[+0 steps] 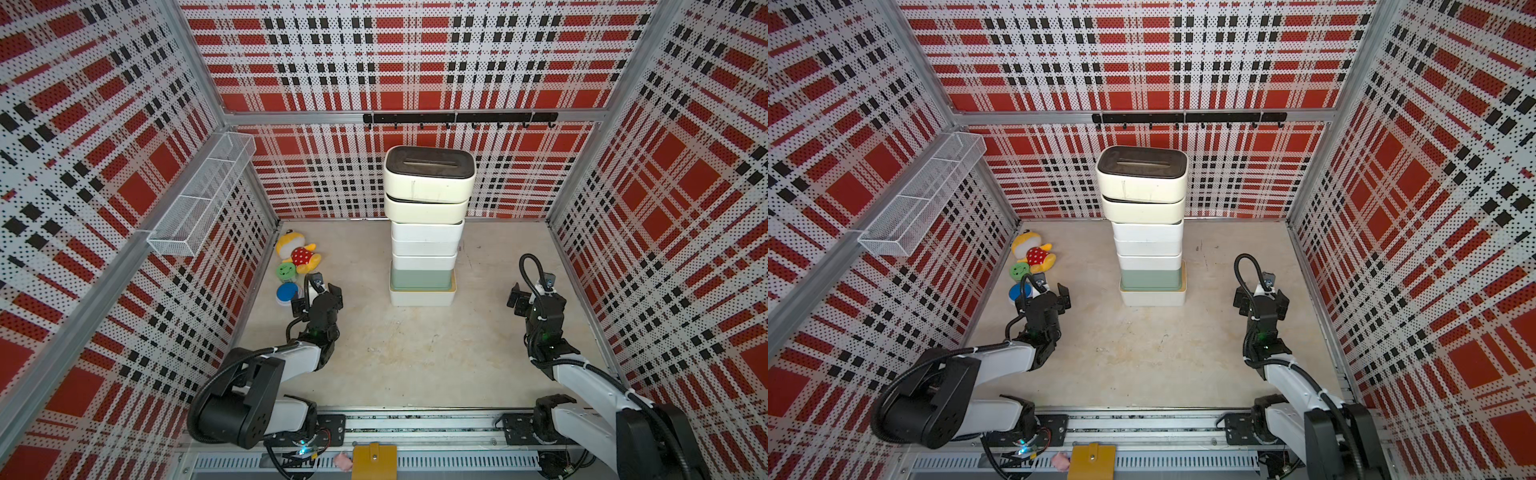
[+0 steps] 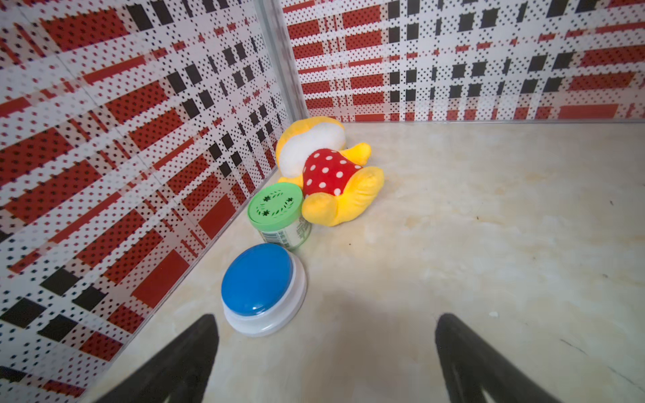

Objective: Stack the tissue boxes
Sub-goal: Reset both arms

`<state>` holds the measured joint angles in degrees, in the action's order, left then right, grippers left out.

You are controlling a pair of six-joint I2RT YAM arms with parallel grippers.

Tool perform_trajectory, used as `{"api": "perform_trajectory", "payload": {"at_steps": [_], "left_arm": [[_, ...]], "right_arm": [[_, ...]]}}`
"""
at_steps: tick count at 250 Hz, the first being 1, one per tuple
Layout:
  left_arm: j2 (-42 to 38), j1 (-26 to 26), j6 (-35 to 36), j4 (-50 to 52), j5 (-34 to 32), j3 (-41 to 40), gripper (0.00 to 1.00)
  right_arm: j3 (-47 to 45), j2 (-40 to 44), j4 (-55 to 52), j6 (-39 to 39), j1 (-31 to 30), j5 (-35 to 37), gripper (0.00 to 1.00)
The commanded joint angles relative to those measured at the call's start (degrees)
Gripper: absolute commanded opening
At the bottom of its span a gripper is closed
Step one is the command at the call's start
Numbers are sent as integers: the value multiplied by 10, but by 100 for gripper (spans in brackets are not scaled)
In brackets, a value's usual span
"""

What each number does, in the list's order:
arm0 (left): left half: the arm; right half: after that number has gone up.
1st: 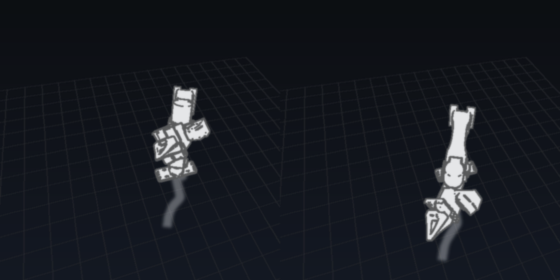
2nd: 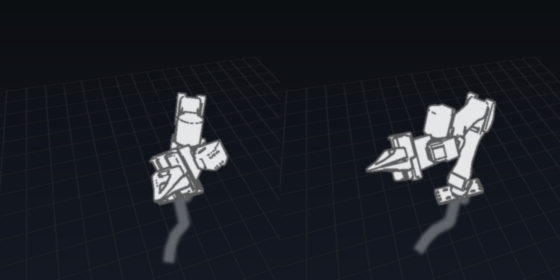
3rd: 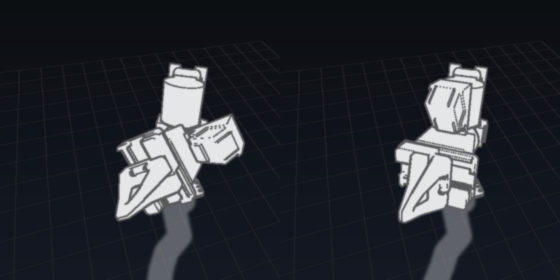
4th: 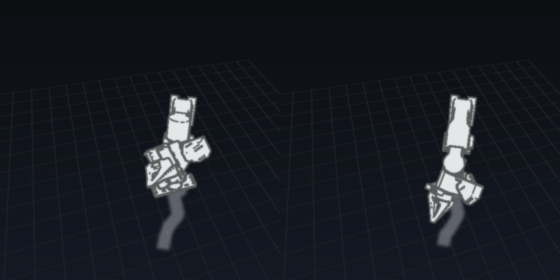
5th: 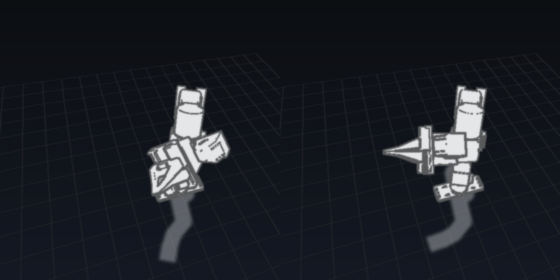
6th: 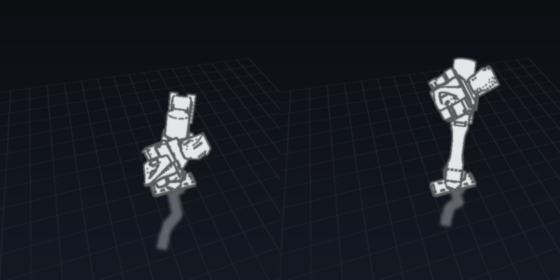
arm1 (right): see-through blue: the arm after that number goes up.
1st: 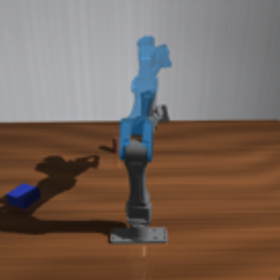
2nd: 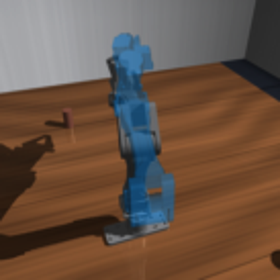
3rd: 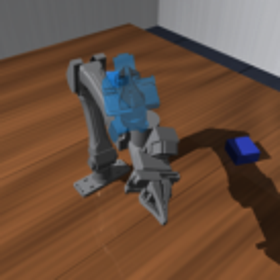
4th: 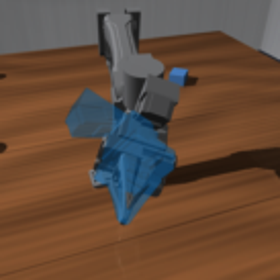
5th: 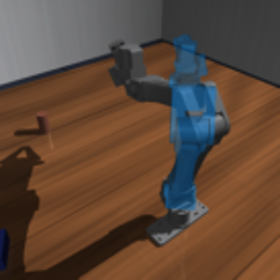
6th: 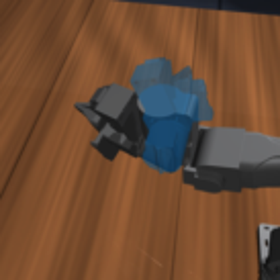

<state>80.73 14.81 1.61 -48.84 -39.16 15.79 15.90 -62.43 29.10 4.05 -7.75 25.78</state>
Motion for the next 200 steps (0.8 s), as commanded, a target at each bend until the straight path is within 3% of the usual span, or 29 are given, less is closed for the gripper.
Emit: {"api": "perform_trajectory", "payload": {"at_steps": [1,12,34,94,132,141,172,200], "left_arm": [[62,-8,46,-254,26,-35,99],[87,-10,46,-293,33,-40,99],[60,-16,41,-236,56,-37,100],[74,-44,29,-243,125,-31,99],[114,-62,22,-243,171,-16,100],[124,-62,25,-267,172,-17,99],[105,-70,12,-212,177,-8,99],[100,-88,-9,-179,192,5,99]], "right_arm": [[-13,-56,163,-22,16,-13,100],[-20,-81,201,-20,21,-21,100],[-28,-137,266,-25,29,-39,100],[-26,-221,368,-55,45,-115,100],[-43,-318,505,-58,50,-128,100],[-43,-309,488,-56,50,-129,100],[-20,-304,440,-64,50,-149,99],[41,-289,303,-72,50,-171,100]]}}
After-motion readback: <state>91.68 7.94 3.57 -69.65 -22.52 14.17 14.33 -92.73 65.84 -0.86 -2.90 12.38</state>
